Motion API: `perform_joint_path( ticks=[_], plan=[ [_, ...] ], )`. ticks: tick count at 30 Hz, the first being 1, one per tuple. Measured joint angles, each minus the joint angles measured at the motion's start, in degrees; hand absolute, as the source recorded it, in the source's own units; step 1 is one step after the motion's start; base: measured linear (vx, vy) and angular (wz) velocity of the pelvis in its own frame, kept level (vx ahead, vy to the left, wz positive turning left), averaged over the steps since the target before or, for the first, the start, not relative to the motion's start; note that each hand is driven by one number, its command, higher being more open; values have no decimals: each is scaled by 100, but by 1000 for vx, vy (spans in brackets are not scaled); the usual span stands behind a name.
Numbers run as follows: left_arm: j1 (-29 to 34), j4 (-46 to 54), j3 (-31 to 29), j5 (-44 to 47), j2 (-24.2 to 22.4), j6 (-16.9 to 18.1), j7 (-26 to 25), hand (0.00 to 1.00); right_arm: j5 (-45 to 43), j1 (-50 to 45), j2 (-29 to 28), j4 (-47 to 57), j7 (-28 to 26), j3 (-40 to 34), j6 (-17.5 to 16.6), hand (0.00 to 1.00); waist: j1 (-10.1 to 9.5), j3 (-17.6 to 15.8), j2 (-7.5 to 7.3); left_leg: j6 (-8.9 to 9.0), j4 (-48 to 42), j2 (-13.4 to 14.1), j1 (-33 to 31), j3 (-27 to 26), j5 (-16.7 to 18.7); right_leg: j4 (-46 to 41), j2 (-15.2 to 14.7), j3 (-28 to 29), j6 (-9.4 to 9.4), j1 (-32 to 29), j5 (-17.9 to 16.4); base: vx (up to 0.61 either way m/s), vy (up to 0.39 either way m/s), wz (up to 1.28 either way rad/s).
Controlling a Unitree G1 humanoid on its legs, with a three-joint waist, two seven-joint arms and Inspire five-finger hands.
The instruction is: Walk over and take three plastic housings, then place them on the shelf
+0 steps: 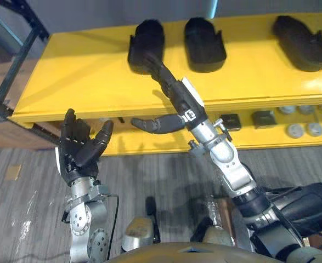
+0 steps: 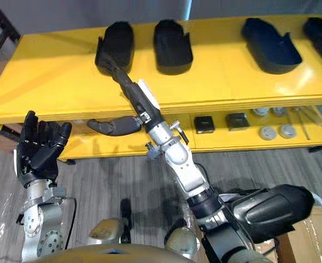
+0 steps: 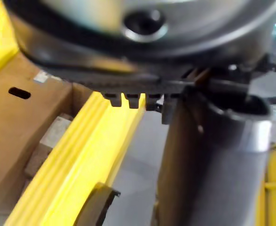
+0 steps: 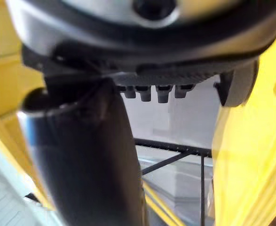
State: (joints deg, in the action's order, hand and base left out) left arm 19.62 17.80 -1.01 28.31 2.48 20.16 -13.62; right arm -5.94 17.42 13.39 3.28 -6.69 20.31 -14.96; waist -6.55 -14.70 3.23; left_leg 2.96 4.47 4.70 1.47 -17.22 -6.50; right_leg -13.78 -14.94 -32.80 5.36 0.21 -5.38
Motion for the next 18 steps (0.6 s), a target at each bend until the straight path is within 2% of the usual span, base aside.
perform_joint_path(
  ticks=[2, 5, 7, 9, 10, 13, 16, 18],
  plan=[
    [-84, 65, -42, -226, 8, -9, -75, 100, 2, -316, 41, 8, 8, -92, 5, 100, 94, 116, -1, -3, 9, 16, 38, -58, 14, 206, 80, 27, -3, 89, 131, 40, 12, -17],
    [-248, 103, -82, -229, 11, -30, -96, 100, 9, -582, 66, 7, 44, -174, 86, 100, 122, 193, 13, -6, 20, 36, 151, -153, 34, 422, 159, 92, 10, 233, 246, 17, 1, -15],
    [-264, 150, -117, -228, 24, -48, -113, 100, 370, -598, 81, 8, 61, -172, 85, 100, 175, 235, 20, 9, 21, 56, 225, -206, 65, 562, 216, 126, 5, 331, 320, -5, -8, -16],
    [-373, 161, -112, -245, 45, -221, -126, 100, 1407, -453, 262, -17, 183, -90, 75, 100, 173, 358, 18, 29, 22, 93, 298, -262, 81, 753, 301, 160, -6, 445, 422, -16, -13, -14],
    [-383, 161, -111, -252, 49, -248, -127, 100, 1510, -410, 292, -30, 199, -66, 75, 100, 173, 359, 16, 31, 22, 97, 317, -267, 82, 773, 310, 161, -10, 476, 432, -25, -19, -8],
    [-386, 159, -88, -411, 72, -464, -131, 100, 2403, 320, 484, -538, 393, 264, -31, 100, 169, 488, 16, 40, 23, 131, 369, -276, 85, 896, 380, 151, -33, 565, 493, -36, -18, -3],
    [-382, 151, -3, -410, 80, -670, -109, 100, 3055, 1331, 492, -1676, 831, 530, -70, 100, 2, 543, 18, 61, 27, 173, 384, -156, 59, 1103, 479, 8, -59, 745, 578, -41, -28, 16],
    [-359, 130, 43, -410, 80, -737, -67, 100, 3181, 1726, 494, -2291, 1074, 575, -67, 100, -134, 549, 16, 75, 27, 183, 377, -16, 29, 1149, 508, -135, -61, 843, 580, -17, -36, 41]
  ],
)
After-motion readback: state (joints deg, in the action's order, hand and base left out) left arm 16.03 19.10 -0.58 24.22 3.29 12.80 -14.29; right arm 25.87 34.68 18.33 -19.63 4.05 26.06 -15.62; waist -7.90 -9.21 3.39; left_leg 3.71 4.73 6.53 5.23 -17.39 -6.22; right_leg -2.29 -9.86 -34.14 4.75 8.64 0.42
